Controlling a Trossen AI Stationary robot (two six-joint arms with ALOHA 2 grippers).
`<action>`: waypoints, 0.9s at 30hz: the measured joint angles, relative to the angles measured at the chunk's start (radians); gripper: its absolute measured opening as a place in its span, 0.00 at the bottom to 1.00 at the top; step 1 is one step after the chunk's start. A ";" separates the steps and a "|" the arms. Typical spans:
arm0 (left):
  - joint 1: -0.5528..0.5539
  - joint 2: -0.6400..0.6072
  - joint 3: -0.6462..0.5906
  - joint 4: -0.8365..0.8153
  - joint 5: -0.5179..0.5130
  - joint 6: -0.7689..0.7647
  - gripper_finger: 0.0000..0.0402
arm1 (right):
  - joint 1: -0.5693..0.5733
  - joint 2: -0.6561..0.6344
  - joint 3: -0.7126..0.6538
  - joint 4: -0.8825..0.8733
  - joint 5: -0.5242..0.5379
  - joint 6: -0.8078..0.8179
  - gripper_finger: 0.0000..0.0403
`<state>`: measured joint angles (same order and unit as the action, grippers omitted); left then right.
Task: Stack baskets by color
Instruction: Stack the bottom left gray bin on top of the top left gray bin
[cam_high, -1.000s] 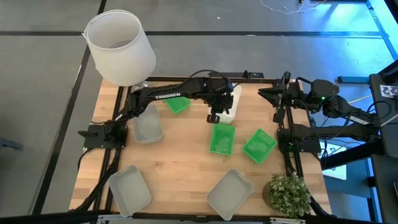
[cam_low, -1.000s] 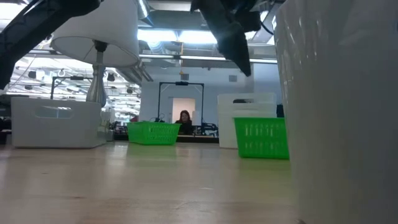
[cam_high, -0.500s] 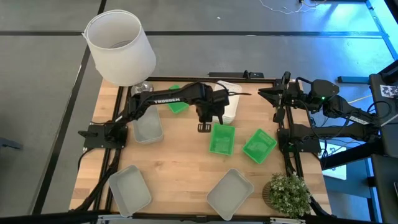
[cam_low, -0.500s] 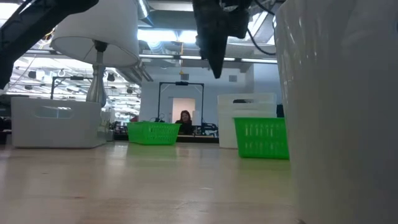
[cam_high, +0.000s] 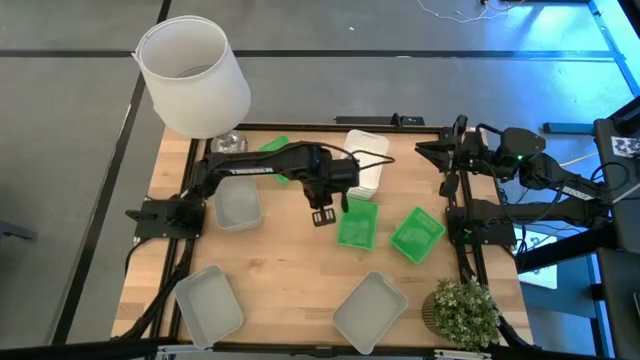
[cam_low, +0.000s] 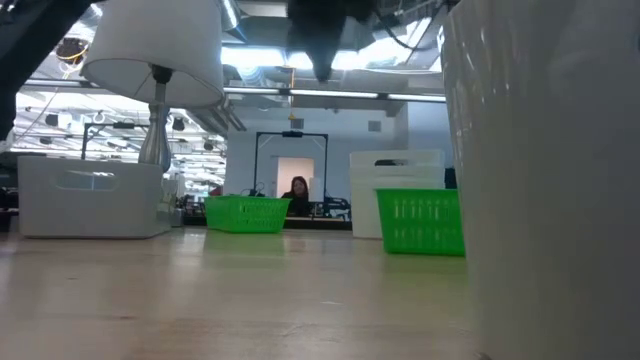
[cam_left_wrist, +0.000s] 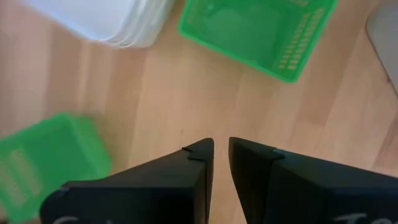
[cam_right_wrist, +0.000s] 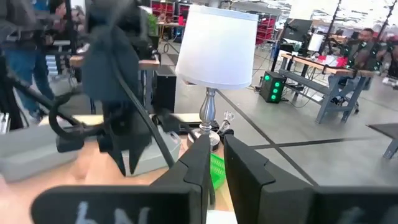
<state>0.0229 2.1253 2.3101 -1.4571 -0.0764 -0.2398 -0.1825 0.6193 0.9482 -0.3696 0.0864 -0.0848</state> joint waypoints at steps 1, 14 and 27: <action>-0.010 -0.010 0.001 -0.004 -0.020 -0.026 0.10 | 0.000 0.000 0.000 0.007 0.000 0.007 0.12; -0.190 -0.171 -0.005 -0.113 -0.094 -0.248 0.10 | 0.002 0.000 0.000 0.073 -0.074 0.028 0.12; -0.490 -0.299 -0.005 -0.114 -0.098 -0.350 0.10 | 0.002 0.038 0.000 0.041 -0.351 -0.037 0.12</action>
<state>-0.4669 1.8259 2.3054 -1.5712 -0.1745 -0.5897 -0.1802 0.6576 0.9482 -0.3290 -0.2643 -0.1215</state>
